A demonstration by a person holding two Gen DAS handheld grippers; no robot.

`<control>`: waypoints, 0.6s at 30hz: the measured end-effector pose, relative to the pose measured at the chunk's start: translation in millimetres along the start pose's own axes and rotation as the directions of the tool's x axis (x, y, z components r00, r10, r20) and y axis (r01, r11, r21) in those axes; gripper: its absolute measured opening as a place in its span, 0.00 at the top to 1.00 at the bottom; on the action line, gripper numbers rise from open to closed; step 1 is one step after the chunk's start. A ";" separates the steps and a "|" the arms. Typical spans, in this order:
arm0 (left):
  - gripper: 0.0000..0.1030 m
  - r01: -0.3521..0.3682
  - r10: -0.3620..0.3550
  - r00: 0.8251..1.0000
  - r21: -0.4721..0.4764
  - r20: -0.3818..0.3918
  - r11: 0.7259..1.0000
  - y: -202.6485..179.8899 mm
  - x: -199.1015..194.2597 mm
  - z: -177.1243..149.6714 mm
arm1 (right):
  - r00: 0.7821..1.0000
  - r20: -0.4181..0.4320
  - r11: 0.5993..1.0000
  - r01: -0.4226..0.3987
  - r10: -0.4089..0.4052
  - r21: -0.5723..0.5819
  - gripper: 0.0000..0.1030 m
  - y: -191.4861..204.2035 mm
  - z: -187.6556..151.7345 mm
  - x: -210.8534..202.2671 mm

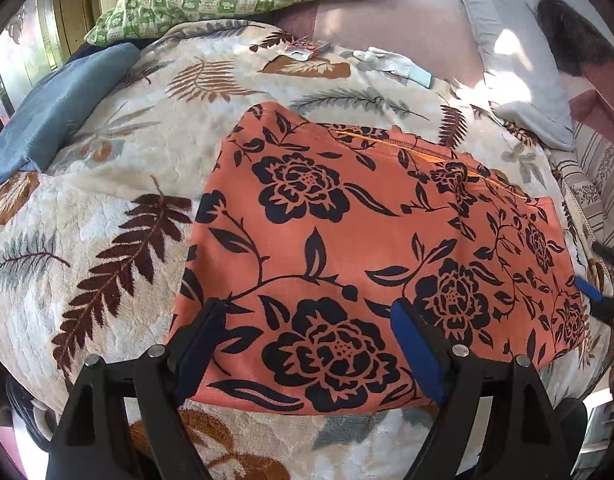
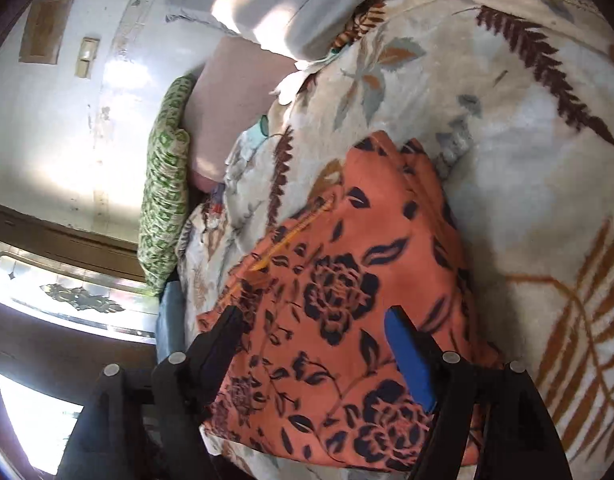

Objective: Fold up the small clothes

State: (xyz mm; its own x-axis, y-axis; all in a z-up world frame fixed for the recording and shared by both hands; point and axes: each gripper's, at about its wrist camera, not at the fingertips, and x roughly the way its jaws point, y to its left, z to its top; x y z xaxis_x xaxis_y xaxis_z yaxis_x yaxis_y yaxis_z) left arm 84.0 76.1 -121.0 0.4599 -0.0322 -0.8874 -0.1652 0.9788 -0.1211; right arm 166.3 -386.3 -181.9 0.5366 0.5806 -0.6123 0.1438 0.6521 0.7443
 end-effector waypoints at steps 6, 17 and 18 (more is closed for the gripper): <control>0.18 -0.041 0.045 0.993 0.039 -0.107 0.998 2.5 17.4 6.8 | 0.990 0.038 0.991 0.132 -0.133 0.031 0.29 0.7 -11.2 -25.7; 0.15 -0.032 0.038 0.995 0.058 -0.093 0.998 -2.2 18.5 -5.9 | 0.983 -0.051 0.982 0.178 -0.175 0.061 0.18 -18.3 -80.5 -17.9; 0.15 -0.003 0.007 0.997 0.045 -0.081 0.999 -2.1 14.5 -4.1 | 0.985 -0.045 0.985 0.167 -0.164 0.051 0.18 -11.8 -81.7 -22.1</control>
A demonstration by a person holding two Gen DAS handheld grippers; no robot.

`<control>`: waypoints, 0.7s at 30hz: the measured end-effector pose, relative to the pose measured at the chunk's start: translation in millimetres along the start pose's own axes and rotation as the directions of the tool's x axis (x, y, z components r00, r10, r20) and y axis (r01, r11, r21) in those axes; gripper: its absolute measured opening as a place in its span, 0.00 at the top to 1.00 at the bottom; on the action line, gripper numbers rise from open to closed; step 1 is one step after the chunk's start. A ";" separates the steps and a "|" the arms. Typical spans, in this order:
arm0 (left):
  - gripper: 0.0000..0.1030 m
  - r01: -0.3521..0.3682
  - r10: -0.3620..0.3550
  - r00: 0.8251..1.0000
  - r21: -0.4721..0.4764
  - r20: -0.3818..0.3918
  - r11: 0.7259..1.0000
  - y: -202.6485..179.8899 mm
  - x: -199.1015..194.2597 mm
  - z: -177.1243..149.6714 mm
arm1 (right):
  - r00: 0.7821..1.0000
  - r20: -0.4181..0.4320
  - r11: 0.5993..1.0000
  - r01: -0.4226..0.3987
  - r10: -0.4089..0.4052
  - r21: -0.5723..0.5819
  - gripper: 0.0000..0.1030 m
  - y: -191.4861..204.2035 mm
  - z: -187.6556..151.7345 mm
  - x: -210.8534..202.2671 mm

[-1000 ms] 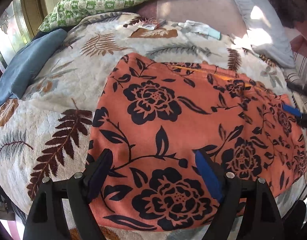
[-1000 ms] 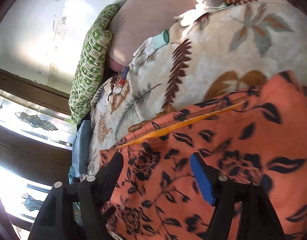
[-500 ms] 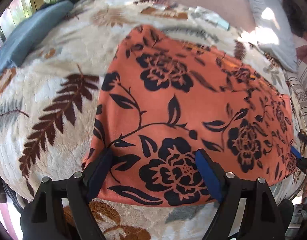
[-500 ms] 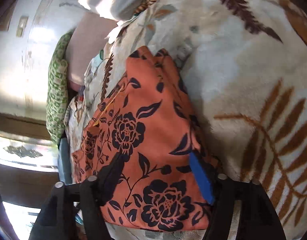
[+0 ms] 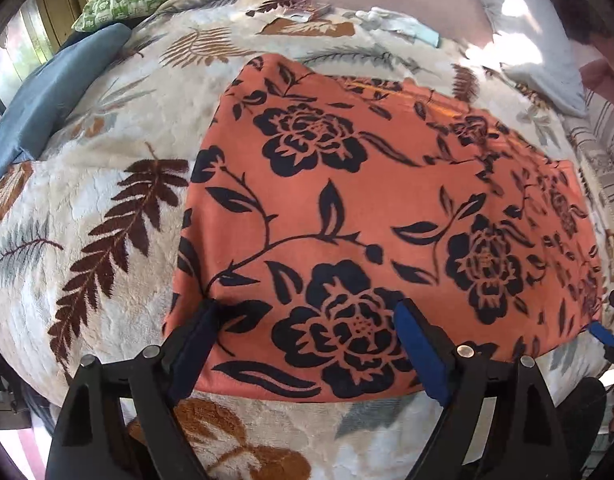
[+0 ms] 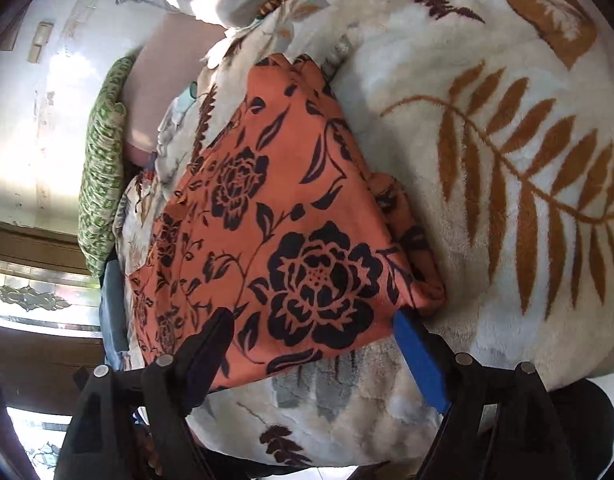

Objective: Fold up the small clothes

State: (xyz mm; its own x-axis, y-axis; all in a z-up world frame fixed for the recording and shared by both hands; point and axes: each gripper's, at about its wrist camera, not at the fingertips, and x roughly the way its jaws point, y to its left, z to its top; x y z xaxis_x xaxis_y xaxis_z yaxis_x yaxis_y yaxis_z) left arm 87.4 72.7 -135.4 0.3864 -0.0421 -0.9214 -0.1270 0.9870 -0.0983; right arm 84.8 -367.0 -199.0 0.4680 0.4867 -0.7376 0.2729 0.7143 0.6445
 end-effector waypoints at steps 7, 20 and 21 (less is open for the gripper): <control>0.15 -0.022 0.023 1.000 -0.080 0.006 0.997 18.3 -5.7 -0.4 | 0.997 0.046 0.995 -0.061 0.065 -0.085 0.18 21.8 1.7 -6.2; 0.14 -0.024 0.035 0.996 -0.133 0.083 0.991 37.7 -22.8 1.0 | 0.996 0.056 0.992 -0.068 0.074 -0.105 0.18 29.2 4.7 -0.8; 0.14 -0.039 0.045 0.998 -0.151 0.034 0.988 42.6 -9.0 -2.8 | 0.998 0.032 0.995 -0.052 0.054 -0.082 0.18 20.6 5.2 11.1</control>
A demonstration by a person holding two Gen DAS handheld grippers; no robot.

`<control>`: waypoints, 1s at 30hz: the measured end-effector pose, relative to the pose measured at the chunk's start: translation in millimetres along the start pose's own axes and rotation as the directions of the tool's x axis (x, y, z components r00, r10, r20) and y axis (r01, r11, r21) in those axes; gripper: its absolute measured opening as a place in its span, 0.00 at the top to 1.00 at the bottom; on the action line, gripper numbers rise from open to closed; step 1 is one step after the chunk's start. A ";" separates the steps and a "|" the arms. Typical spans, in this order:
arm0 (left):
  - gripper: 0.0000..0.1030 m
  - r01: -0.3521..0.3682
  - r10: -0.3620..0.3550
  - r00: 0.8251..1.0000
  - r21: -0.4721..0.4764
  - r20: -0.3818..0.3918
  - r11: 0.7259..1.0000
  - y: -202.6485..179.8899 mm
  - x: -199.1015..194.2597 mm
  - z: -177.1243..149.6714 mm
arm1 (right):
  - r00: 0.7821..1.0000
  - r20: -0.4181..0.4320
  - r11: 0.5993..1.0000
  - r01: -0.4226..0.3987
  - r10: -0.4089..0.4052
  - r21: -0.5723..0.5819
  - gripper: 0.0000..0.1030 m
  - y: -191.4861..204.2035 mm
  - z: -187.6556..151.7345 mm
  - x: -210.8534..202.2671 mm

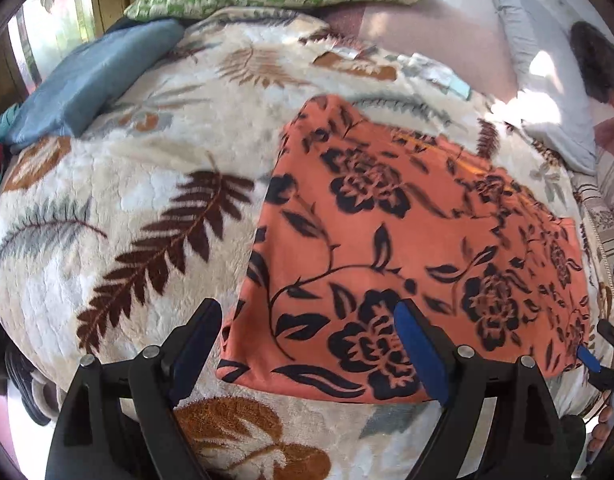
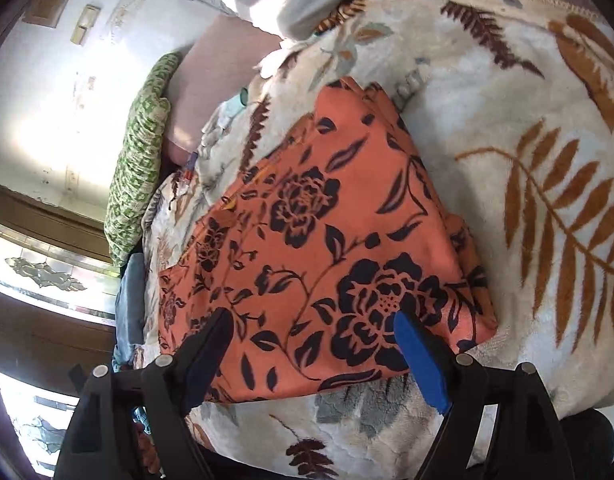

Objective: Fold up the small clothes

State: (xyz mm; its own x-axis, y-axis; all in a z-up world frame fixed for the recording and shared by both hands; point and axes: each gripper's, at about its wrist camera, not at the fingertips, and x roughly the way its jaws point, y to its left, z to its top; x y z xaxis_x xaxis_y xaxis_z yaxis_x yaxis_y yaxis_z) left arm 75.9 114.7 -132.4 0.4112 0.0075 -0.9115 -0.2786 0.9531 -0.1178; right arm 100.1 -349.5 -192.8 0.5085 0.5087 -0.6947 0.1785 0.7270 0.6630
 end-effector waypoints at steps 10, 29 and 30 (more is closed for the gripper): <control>0.08 -0.005 0.006 1.000 0.030 -0.019 1.000 4.9 18.7 -15.4 | 0.998 0.009 0.992 -0.069 0.068 0.102 0.18 -30.6 -5.7 6.5; 0.08 -0.026 -0.006 0.988 0.200 0.156 0.979 -45.4 -16.8 -11.3 | 0.978 0.094 0.957 0.203 -0.187 -0.207 0.19 30.6 92.8 -15.3; 0.08 -0.033 0.001 0.988 0.202 0.157 0.979 -45.0 -16.6 -11.8 | 0.979 0.070 0.958 0.201 -0.190 -0.204 0.30 25.1 99.2 -6.9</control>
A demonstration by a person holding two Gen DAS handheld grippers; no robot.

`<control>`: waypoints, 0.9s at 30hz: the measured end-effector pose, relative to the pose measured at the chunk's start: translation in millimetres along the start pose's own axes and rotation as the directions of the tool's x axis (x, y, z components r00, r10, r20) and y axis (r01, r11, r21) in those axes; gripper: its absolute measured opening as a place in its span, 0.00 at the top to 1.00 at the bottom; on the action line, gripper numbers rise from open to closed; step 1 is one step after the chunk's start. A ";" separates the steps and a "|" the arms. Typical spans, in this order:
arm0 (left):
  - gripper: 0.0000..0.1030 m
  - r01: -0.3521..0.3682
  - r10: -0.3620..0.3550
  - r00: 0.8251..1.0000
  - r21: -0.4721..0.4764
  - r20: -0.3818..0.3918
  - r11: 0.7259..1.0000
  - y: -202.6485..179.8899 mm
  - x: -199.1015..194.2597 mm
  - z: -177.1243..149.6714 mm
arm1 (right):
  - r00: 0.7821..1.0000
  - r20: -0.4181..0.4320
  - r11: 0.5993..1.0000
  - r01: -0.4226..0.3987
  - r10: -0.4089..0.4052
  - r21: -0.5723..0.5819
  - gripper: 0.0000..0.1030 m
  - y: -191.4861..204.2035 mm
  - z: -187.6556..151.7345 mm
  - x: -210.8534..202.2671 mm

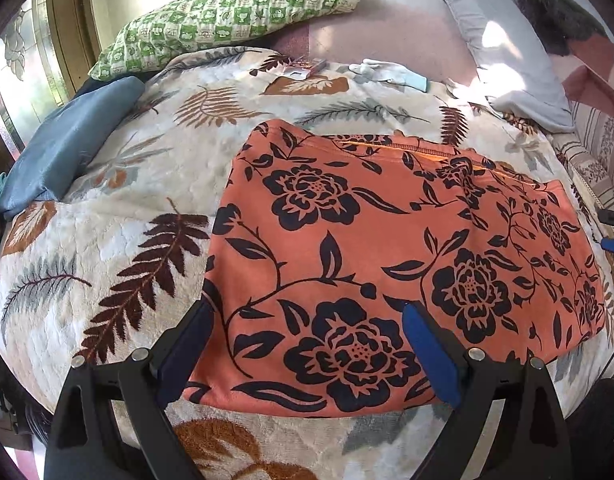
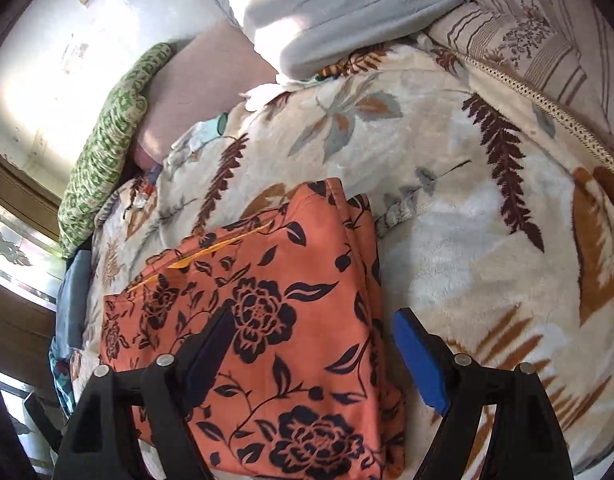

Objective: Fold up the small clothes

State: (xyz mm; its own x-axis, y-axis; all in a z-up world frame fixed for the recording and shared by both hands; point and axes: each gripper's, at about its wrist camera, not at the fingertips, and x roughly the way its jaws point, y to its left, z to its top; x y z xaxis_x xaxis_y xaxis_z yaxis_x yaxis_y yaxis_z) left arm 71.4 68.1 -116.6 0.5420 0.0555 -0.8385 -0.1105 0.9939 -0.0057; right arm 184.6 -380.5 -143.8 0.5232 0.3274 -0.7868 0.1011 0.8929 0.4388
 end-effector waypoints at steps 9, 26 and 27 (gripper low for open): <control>0.08 -0.006 0.006 1.000 -0.015 -0.005 1.000 7.5 7.3 2.5 | 0.996 -0.043 0.996 0.075 -0.077 -0.055 0.51 -1.7 14.0 40.9; 0.08 0.009 -0.009 1.000 0.002 0.002 1.000 -4.3 12.9 8.5 | 0.979 -0.078 0.982 0.191 -0.189 0.010 0.77 -15.0 5.1 31.5; 0.08 -0.019 0.020 0.999 0.022 -0.036 1.000 -7.5 25.5 5.7 | 0.983 -0.043 0.984 0.181 -0.181 -0.002 0.77 -10.1 4.3 22.7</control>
State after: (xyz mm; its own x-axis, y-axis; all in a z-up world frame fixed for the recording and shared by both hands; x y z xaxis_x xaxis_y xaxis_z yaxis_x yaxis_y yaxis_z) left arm 90.8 62.5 -134.8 0.5092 0.0716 -0.8577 -0.1027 0.9945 0.0221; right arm 199.1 -383.4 -164.2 0.4594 0.1737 -0.8711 0.1926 0.9379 0.2886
